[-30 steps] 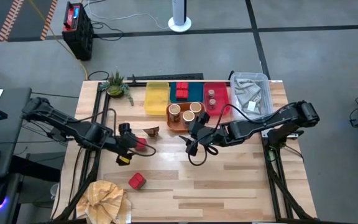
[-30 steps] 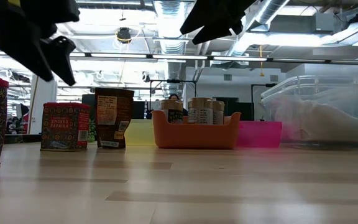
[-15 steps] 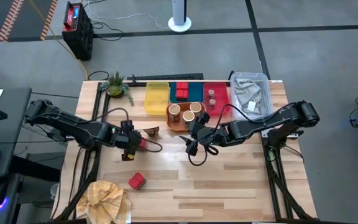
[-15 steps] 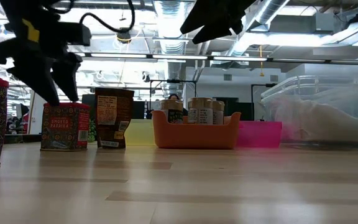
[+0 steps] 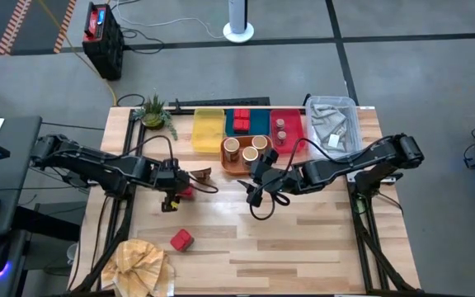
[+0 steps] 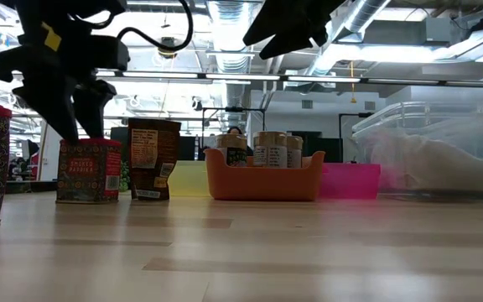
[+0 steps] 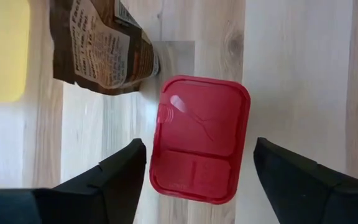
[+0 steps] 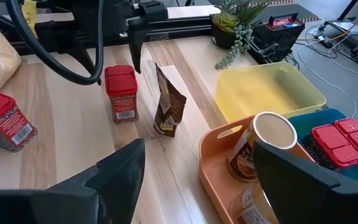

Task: Sort spices by type
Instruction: Put the red seasoning can into the blue bin

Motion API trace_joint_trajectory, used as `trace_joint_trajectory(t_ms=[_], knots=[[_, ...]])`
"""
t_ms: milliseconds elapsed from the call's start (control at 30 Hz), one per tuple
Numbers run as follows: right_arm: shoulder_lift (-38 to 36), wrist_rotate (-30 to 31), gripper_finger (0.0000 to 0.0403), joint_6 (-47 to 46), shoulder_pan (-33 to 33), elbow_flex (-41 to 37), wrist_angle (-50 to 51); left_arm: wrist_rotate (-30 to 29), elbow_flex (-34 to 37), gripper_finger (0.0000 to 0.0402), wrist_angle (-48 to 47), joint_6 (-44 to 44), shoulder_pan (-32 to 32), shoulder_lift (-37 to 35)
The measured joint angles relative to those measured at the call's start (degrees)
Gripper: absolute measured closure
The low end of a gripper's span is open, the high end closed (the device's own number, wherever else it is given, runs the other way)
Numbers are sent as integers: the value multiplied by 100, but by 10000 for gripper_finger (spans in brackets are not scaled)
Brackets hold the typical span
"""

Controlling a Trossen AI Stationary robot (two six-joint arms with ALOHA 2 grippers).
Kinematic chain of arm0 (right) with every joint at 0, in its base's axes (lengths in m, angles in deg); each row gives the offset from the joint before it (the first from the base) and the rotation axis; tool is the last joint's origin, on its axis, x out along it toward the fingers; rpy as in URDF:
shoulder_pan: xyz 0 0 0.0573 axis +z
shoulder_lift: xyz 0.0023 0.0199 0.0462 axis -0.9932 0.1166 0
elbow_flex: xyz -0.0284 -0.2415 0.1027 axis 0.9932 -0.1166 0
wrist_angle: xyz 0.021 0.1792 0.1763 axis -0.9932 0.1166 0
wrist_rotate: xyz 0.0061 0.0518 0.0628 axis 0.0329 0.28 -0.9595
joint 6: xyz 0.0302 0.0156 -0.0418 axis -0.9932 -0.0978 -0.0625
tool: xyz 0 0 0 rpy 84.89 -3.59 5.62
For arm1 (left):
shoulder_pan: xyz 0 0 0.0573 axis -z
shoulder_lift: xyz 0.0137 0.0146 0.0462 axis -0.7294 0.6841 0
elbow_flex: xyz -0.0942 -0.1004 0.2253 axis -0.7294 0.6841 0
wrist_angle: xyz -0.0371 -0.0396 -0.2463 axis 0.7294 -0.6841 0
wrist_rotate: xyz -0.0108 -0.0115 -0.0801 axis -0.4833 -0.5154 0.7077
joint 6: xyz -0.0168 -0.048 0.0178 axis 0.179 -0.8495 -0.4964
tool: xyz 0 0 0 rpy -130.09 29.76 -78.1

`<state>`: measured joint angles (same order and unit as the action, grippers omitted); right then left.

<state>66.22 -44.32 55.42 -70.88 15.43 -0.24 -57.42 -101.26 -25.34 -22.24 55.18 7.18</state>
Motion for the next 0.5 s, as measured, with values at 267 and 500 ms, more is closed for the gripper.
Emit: trace_joint_trajectory(t_ms=[267,500], knots=[[0,-2,81,5,0,0,-52,180,0,142,71,41,-1,306],[0,-4,81,48,28,0,-84,221,7,146,411,340,4,979]])
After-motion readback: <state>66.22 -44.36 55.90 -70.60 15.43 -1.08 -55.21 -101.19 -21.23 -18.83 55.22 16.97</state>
